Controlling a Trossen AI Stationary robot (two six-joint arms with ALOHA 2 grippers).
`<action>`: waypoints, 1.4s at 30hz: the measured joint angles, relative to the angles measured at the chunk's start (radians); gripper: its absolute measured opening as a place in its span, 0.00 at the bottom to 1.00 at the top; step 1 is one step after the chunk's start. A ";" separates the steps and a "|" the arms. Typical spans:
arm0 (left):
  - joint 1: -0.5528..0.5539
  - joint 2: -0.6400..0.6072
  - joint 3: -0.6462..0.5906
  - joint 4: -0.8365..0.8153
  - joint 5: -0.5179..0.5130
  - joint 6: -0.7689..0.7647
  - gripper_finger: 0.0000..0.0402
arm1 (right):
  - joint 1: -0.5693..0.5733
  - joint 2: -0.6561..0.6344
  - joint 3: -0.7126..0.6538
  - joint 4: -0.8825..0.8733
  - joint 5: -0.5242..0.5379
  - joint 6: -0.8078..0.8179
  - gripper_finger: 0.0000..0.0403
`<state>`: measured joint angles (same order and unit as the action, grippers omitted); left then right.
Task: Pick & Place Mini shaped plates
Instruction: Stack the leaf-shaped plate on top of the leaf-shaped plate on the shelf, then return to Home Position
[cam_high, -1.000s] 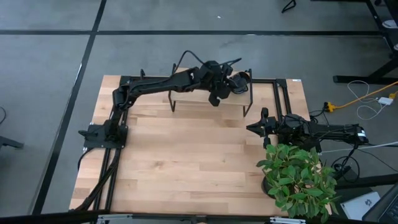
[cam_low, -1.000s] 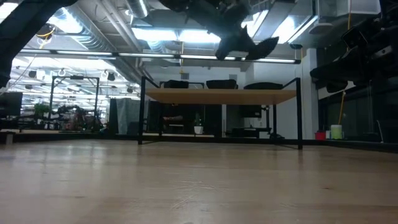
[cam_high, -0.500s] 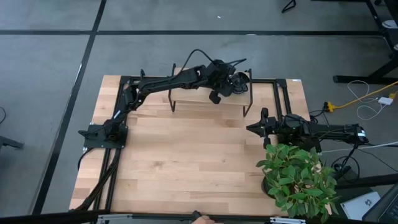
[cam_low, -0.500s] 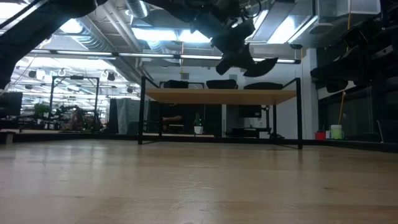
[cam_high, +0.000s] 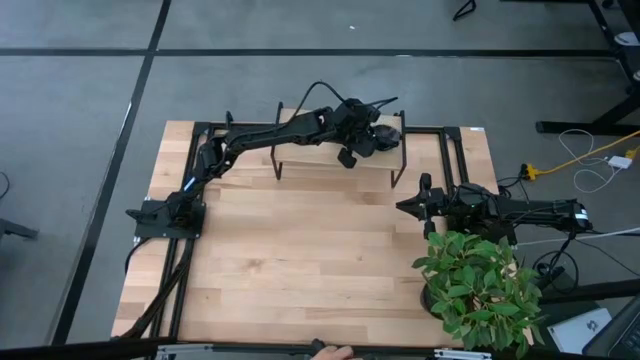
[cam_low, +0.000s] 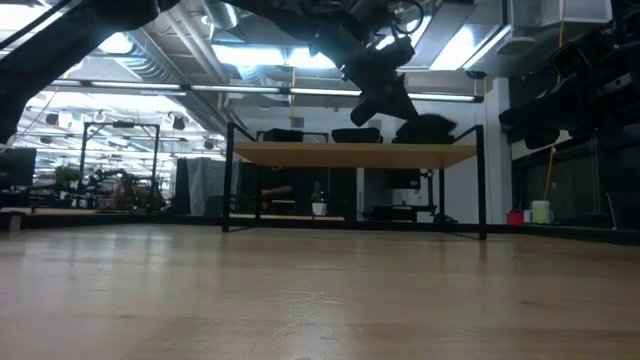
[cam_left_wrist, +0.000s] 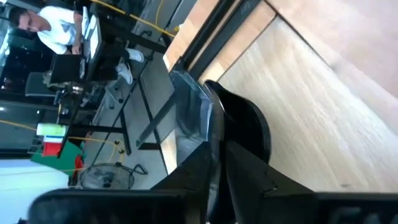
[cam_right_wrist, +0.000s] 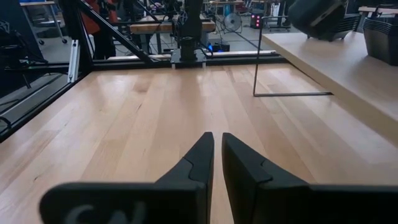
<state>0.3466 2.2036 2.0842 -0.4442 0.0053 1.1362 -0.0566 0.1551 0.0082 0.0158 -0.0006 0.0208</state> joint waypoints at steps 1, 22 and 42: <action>-0.001 0.000 0.000 -0.001 -0.008 0.000 0.12 | 0.000 0.000 0.000 0.000 0.000 0.000 0.08; -0.083 -0.027 -0.002 -0.229 -0.285 -0.277 0.28 | 0.000 0.000 0.000 0.000 0.000 0.000 0.08; -0.189 -0.427 -0.504 -0.474 0.226 -0.860 0.27 | 0.000 0.000 0.000 0.000 0.000 0.000 0.08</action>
<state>0.1573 1.7768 1.5797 -0.9184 0.2316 0.2758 -0.0566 0.1551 0.0083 0.0157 -0.0006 0.0208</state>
